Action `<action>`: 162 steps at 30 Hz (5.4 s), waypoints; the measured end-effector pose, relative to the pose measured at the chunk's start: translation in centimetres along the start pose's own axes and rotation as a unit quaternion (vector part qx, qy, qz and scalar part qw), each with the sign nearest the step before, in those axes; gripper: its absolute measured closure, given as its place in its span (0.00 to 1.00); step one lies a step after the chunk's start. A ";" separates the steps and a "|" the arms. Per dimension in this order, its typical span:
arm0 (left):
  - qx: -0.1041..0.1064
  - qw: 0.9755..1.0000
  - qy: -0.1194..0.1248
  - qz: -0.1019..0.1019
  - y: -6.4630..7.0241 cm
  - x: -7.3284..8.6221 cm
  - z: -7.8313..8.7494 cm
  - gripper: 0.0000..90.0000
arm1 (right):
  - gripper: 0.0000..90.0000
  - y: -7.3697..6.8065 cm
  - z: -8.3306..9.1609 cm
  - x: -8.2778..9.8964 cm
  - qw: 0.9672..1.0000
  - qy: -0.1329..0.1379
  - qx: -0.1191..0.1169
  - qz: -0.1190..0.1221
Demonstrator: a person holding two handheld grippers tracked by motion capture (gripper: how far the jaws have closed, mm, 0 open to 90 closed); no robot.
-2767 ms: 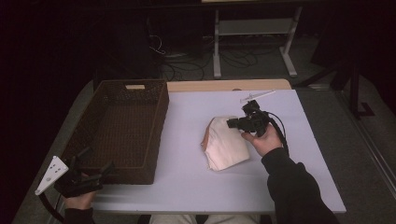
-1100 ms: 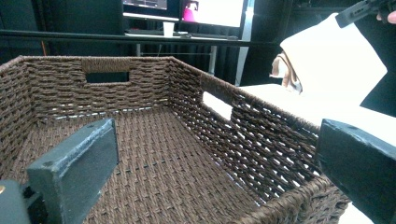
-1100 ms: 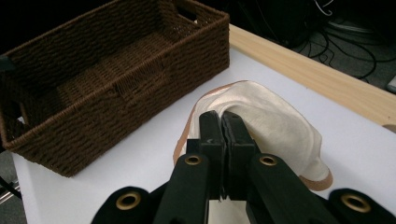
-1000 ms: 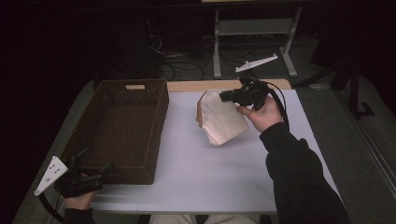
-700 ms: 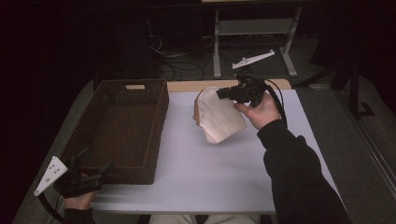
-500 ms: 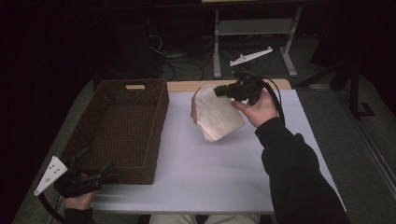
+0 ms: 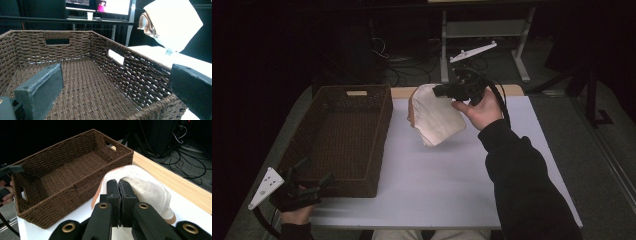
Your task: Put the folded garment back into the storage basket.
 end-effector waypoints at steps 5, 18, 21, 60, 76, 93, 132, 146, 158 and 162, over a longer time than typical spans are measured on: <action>0.000 1.000 0.000 0.000 0.0 0.0 0.0 0.00 | 0.97 -0.3 -0.4 -0.7 1.000 0.004 -0.006 0.001; 0.001 1.000 0.000 0.000 0.0 0.0 0.0 0.00 | 0.97 -1.9 -1.8 -2.7 1.000 0.013 -0.024 0.005; 0.001 1.000 0.000 0.001 0.0 0.0 0.0 0.00 | 0.97 -2.2 -2.1 -3.0 0.999 0.013 -0.028 0.008; 0.002 1.000 0.001 0.006 0.0 0.0 0.1 0.00 | 0.97 -7.2 -6.5 -8.6 0.996 0.031 -0.079 0.021; 0.002 1.000 0.003 0.007 0.0 0.0 0.1 0.00 | 0.97 -8.7 -9.1 -9.8 0.995 0.026 -0.090 0.029; 0.002 1.000 0.004 0.008 0.0 -0.1 0.2 0.00 | 0.97 -11.8 -12.8 -8.9 0.993 0.004 -0.114 0.041; 0.005 1.000 0.006 0.010 0.0 -0.2 0.2 0.00 | 0.97 -14.7 -20.3 -7.0 0.989 -0.016 -0.140 0.034; 0.007 1.000 0.008 0.009 0.1 -0.2 0.2 0.00 | 0.85 -14.9 -23.7 -4.9 0.988 -0.016 -0.155 0.002; 0.009 1.000 0.006 0.008 0.1 -0.2 0.2 0.00 | 0.46 -12.9 -24.6 -1.5 0.991 -0.034 -0.130 0.015; 0.009 1.000 0.005 0.008 0.1 -0.2 0.2 0.00 | 0.32 -12.6 -24.4 -1.2 0.991 -0.037 -0.125 0.028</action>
Point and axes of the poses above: each handheld gripper's, and its own axes: z roughly backward along the jaws, x roughly out of its underside, y roughly to its right, the point moved 10 cm from there along -z, roughly forward along the jaws, and after that the axes turned 13 degrees about y, right-handed, at the moved point
